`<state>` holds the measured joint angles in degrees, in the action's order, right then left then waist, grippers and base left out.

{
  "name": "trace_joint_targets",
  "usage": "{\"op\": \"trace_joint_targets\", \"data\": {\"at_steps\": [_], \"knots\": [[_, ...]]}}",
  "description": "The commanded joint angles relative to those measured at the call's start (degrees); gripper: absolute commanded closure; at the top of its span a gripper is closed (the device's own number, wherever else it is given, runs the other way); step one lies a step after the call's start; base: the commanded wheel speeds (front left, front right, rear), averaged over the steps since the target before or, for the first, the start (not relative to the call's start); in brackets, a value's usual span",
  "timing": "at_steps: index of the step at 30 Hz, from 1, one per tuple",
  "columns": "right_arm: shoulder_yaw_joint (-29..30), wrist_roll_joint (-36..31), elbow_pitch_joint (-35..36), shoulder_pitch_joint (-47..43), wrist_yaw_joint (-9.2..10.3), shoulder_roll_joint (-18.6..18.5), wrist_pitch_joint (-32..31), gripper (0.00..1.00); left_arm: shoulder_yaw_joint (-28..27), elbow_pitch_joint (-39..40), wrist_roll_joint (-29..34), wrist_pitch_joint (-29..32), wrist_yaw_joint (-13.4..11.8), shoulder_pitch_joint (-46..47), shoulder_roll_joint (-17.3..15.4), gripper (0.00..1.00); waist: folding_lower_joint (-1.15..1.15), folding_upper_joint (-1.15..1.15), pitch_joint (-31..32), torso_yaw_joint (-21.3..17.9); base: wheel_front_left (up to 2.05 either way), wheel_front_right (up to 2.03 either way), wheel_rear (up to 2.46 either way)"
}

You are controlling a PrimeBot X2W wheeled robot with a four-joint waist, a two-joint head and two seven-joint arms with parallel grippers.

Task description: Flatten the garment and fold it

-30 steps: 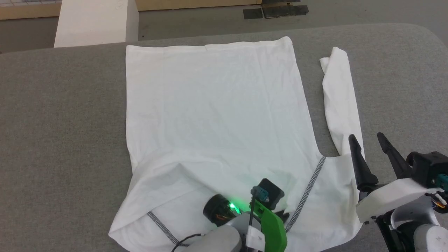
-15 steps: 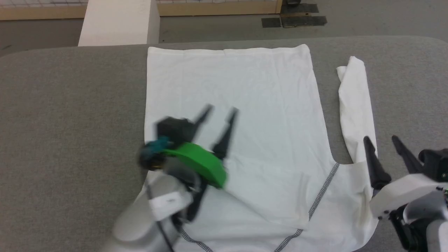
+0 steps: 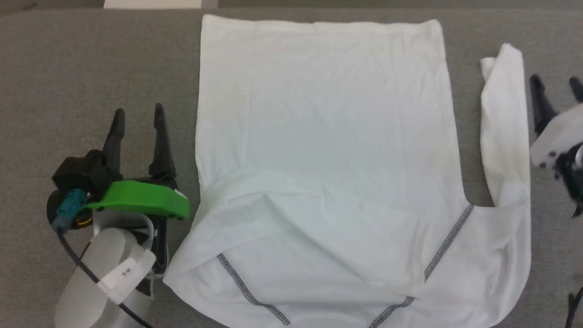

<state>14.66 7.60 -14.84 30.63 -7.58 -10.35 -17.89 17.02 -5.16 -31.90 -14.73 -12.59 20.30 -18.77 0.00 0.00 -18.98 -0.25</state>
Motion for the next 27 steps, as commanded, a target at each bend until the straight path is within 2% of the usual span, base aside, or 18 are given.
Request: {"op": "trace_joint_targets", "data": {"at_steps": [1, 6, 14, 16, 17, 18, 19, 20, 21, 23, 26, 27], "knots": [[0.9, -0.8, -2.0, 2.9, 0.09, -0.7, -0.7, 0.0, -1.2, 0.9, 1.3, -0.3, 0.6, -1.2, 0.7, 0.0, 0.0, 0.0, -5.1, 2.9, 0.0, 0.0, 0.0], [5.0, -3.8, -10.1, 13.5, 0.09, -2.5, -3.7, 0.0, -5.4, 4.0, 4.8, -0.3, 2.6, -1.8, 3.5, 0.0, 0.0, 0.0, -10.6, 5.4, 0.0, 0.0, 0.0], [7.6, -10.3, -17.2, 24.3, 0.09, -4.4, -9.8, 0.0, -9.6, 5.1, 8.8, -0.3, 6.2, -0.6, 7.9, 0.0, 0.0, 0.0, -16.9, 7.8, 0.0, 0.0, 0.0], [8.0, -12.2, -18.2, 25.6, 0.09, -4.7, -11.7, 0.14, -10.3, 4.9, 9.6, -0.3, 7.1, -0.4, 8.9, 0.0, 0.0, 0.0, -17.4, 8.1, 0.0, 0.0, 0.0], [8.2, -13.2, -18.4, 26.1, 0.09, -4.8, -12.4, 0.29, -10.7, 4.8, 10.1, -0.3, 7.6, -0.4, 9.5, 0.0, 0.0, 0.0, -17.6, 8.2, 0.0, 0.0, 0.0], [8.4, -14.0, -18.5, 26.4, 0.09, -4.8, -12.9, 0.38, -11.1, 4.7, 10.4, -0.3, 8.0, -0.4, 9.9, 0.0, 0.0, 0.0, -17.6, 8.2, 0.0, 0.0, 0.0], [8.5, -15.0, -18.4, 26.6, 0.09, -4.9, -13.4, 0.53, -11.5, 4.5, 10.8, -0.3, 8.4, -0.4, 10.4, 0.0, 0.0, 0.0, -17.7, 8.3, 0.0, 0.0, 0.0], [8.5, -15.7, -18.3, 26.7, 0.09, -4.9, -13.7, 0.6, -11.8, 4.4, 11.1, -0.3, 8.7, -0.4, 10.8, 0.0, 0.0, 0.0, -17.7, 8.2, 0.0, 0.0, 0.0], [8.5, -16.3, -18.1, 26.8, 0.09, -4.8, -14.0, 0.77, -12.2, 4.3, 11.5, -0.3, 9.1, -0.4, 11.2, 0.0, 0.0, 0.0, -17.6, 8.2, 0.0, 0.0, 0.0], [8.4, -17.1, -17.8, 26.8, 0.09, -4.7, -13.9, 1.0, -12.9, 3.8, 12.1, -0.3, 9.7, -0.4, 11.8, 0.0, 0.0, 0.0, -17.2, 8.0, 0.0, 0.0, 0.0], [8.3, -17.4, -17.2, 26.2, 0.09, -4.6, -13.1, 1.0, -13.7, 2.9, 12.8, -0.3, 10.7, -0.6, 12.5, 0.0, 0.0, 0.0, -16.2, 7.6, 0.0, 0.0, 0.0], [8.6, -16.9, -16.1, 25.2, 0.09, -4.3, -10.7, 1.0, -14.3, 1.8, 13.4, -0.3, 11.6, -1.0, 13.1, 0.0, 0.0, 0.0, -14.5, 7.0, 0.0, 0.0, 0.0]]}}
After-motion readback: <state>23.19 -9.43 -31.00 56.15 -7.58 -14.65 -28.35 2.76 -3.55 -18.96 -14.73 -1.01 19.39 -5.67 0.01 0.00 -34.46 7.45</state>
